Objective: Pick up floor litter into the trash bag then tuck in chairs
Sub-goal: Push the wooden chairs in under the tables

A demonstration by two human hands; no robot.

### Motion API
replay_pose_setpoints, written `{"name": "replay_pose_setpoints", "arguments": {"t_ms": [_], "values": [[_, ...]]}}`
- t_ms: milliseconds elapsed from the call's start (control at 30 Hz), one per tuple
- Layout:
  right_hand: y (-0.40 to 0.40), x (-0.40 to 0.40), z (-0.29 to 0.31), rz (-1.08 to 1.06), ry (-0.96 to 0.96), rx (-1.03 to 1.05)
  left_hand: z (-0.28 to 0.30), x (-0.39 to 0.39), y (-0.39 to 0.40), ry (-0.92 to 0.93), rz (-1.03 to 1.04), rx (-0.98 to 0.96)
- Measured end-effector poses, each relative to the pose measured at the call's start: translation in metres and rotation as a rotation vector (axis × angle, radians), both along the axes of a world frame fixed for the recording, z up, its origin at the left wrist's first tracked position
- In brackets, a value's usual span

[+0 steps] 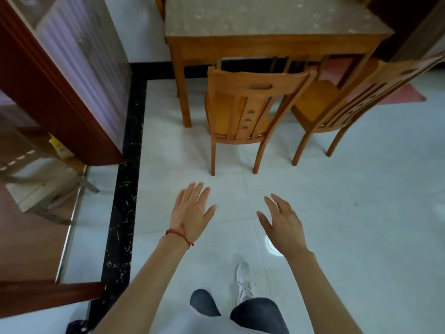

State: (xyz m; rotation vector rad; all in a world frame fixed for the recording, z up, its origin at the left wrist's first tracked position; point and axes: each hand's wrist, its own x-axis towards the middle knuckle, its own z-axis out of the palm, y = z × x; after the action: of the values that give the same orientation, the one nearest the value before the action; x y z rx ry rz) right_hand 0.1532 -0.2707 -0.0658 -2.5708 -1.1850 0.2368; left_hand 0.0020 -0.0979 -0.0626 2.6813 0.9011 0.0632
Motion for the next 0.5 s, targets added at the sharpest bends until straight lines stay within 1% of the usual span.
{"name": "replay_pose_setpoints", "arguments": {"t_ms": [133,267,500], "values": [[0.006,0.025,-0.004,-0.023,0.000,0.010,-0.003,0.022,0.011,0.016,-0.015,0.030],[0.016,0.060,-0.006,-0.017,0.008,-0.007,-0.005,0.055,0.022,0.018,0.017,0.032],[0.047,0.154,-0.002,0.034,0.045,-0.038,-0.007,0.139,0.039,0.024,0.095,0.023]]}}
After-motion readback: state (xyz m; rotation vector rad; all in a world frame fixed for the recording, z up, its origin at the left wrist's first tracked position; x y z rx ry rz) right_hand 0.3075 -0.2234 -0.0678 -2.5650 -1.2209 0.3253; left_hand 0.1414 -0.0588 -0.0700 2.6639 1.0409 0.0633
